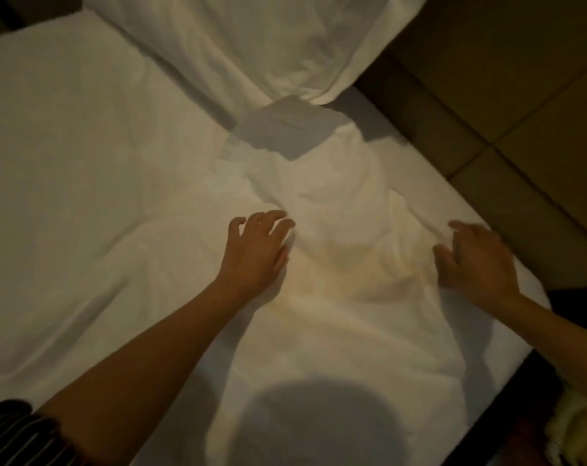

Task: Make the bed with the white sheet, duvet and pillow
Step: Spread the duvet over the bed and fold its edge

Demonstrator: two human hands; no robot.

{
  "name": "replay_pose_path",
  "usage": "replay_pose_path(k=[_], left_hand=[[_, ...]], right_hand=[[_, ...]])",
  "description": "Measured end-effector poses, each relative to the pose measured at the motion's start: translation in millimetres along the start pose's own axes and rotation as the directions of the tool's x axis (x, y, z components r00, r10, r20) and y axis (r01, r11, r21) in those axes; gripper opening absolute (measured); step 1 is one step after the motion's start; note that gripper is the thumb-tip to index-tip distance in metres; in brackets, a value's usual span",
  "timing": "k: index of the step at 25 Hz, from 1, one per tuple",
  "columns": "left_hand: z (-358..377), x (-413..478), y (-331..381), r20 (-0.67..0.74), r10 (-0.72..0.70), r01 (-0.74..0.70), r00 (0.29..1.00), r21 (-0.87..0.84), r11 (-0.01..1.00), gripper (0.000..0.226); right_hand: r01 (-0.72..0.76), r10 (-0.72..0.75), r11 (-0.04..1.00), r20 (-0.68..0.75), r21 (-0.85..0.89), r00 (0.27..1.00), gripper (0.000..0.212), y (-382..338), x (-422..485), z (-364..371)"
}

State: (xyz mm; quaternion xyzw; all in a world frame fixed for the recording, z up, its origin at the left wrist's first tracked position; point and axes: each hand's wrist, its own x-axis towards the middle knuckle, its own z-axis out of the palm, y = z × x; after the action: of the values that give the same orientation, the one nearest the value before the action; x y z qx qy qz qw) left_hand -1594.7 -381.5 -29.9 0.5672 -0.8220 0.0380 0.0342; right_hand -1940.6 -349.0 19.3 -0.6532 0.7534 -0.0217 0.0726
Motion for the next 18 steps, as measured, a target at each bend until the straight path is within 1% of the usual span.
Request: replay_pose_path(k=[1, 2, 3, 4, 5, 7, 8, 9, 10, 11, 13, 15, 16, 17, 18], left_hand=[[-21.2, 26.9, 17.2, -0.004, 0.123, -0.123, 0.992, -0.065, 0.99, 0.04], [-25.4, 32.0, 36.6, -0.146, 0.129, -0.166, 0.981, -0.279, 0.946, 0.042], [-19.9, 46.1, 49.2, -0.197, 0.217, -0.258, 0.956, -0.217, 0.941, 0.043], [-22.6, 60.0, 68.1, -0.176, 0.235, -0.27, 0.956, -0.211, 0.939, 0.047], [-25.0, 74.2, 83.9, -0.136, 0.267, -0.293, 0.954, -0.228, 0.929, 0.059], [-26.1, 95.5, 104.8, 0.121, 0.292, -0.279, 0.949, -0.115, 0.953, 0.095], [-26.0, 111.7, 112.0, 0.253, 0.296, -0.295, 0.921, -0.041, 0.954, 0.107], [-22.9, 127.1, 117.0, 0.301, 0.293, -0.32, 0.908, 0.043, 0.947, 0.114], [-21.5, 136.8, 122.0, 0.371, 0.289, -0.345, 0.883, 0.092, 0.934, 0.119], [-18.6, 146.4, 127.0, 0.443, 0.266, -0.361, 0.856, 0.146, 0.921, 0.123], [-7.8, 163.4, 131.0, 0.539, 0.242, -0.385, 0.807, 0.169, 0.907, 0.125], [-6.9, 181.4, 133.0, 0.561, 0.271, -0.375, 0.783, 0.077, 0.924, 0.118], [-5.4, 189.7, 133.5, 0.568, 0.283, -0.349, 0.773, 0.008, 0.937, 0.112], [-4.4, 193.8, 134.9, 0.545, 0.307, -0.34, 0.78, -0.042, 0.939, 0.107], [-0.8, 197.3, 137.1, 0.539, 0.303, -0.331, 0.786, -0.047, 0.942, 0.102]], right_hand=[[-0.083, 0.083, 0.997, 0.056, -0.005, 0.995, 0.074, 15.6, -10.8, 2.4], [-0.138, 0.139, 0.99, 0.101, -0.023, 0.985, 0.074, 26.4, -16.6, 2.5], [-0.178, 0.181, 0.984, 0.121, -0.033, 0.976, 0.07, 37.9, -20.5, 2.4], [-0.2, 0.201, 0.98, 0.117, -0.022, 0.973, 0.063, 46.0, -22.3, 2.4], [-0.227, 0.222, 0.974, 0.132, 0.028, 0.966, 0.057, 53.0, -24.5, 3.6], [-0.274, 0.234, 0.948, 0.227, 0.163, 0.945, 0.051, 65.0, -31.6, 11.7], [-0.281, 0.221, 0.935, 0.262, 0.218, 0.939, 0.048, 70.1, -31.4, 13.6], [-0.289, 0.213, 0.921, 0.281, 0.262, 0.936, 0.046, 74.7, -30.1, 16.3], [-0.288, 0.209, 0.913, 0.274, 0.289, 0.939, 0.046, 80.0, -28.0, 19.4], [-0.28, 0.21, 0.917, 0.253, 0.283, 0.944, 0.046, 85.7, -24.3, 20.9], [-0.206, 0.168, 0.952, 0.178, 0.225, 0.97, 0.047, 97.0, -14.8, 20.5], [-0.14, 0.121, 0.974, 0.116, 0.177, 0.986, 0.047, 107.1, -7.7, 20.2], [-0.135, 0.117, 0.977, 0.116, 0.166, 0.986, 0.047, 112.0, -7.4, 23.0], [-0.152, 0.128, 0.975, 0.145, 0.162, 0.981, 0.049, 115.6, -7.5, 26.1], [-0.171, 0.142, 0.974, 0.189, 0.148, 0.972, 0.052, 119.2, -7.5, 31.4]])
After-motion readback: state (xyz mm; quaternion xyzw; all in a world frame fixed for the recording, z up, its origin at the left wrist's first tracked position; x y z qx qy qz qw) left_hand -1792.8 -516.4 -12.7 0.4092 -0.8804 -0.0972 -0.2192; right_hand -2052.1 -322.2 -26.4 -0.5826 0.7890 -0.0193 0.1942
